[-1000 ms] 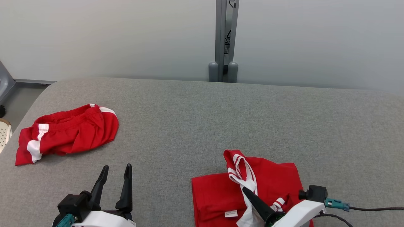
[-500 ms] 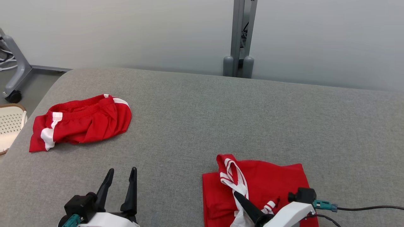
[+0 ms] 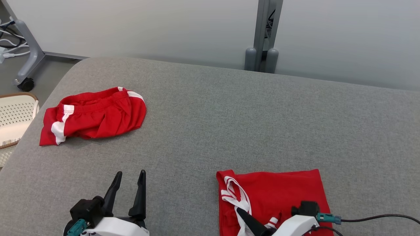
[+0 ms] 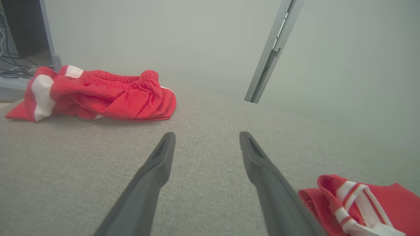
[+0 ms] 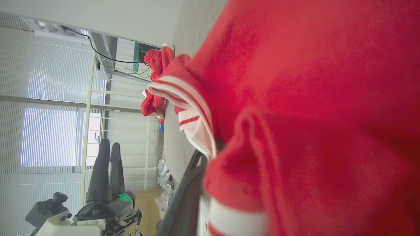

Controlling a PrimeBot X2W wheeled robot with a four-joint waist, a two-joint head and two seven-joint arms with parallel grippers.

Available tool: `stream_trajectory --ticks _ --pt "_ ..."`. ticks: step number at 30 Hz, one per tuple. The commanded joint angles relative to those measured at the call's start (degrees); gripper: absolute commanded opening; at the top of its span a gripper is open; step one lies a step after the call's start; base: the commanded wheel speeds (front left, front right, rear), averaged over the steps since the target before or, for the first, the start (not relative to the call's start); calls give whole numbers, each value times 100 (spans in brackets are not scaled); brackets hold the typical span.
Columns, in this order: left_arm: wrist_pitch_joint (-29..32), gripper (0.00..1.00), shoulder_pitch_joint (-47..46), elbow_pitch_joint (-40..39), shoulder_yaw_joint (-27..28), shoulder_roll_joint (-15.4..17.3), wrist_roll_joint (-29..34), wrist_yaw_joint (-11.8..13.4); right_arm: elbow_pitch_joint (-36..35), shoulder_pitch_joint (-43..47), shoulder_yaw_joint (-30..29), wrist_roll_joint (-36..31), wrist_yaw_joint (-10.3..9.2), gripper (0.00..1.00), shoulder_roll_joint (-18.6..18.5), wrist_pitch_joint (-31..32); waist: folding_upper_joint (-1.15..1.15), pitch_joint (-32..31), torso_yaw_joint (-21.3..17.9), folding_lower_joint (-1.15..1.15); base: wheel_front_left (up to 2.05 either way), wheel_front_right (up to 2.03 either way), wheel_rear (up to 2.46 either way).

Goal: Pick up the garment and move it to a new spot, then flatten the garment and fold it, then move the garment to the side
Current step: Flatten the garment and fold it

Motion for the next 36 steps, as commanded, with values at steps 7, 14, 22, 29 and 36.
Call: stream_trajectory --ticks 7,14,22,29,36 --pt "-23 100 -80 14 27 20 -13 34 -11 -255 177 162 13 100 -44 -35 0 -11 -31 0 0 0 0" --pt "-23 100 35 77 67 20 21 8 -293 -317 192 78 13 100 -70 76 0 -238 -184 0 0 0 0" --pt "-23 100 119 48 149 20 39 -26 -1048 -260 -172 -114 13 100 -401 168 0 -439 -406 0 0 0 0" --pt "-23 100 132 -15 192 21 23 -26 -1720 -316 -1076 -538 13 100 -899 -71 0 -462 -599 0 0 0 0" --pt "-23 100 26 -118 204 19 15 -22 -1787 -291 -2132 -2208 13 100 -1371 -1096 0 -374 -710 0 0 0 0"
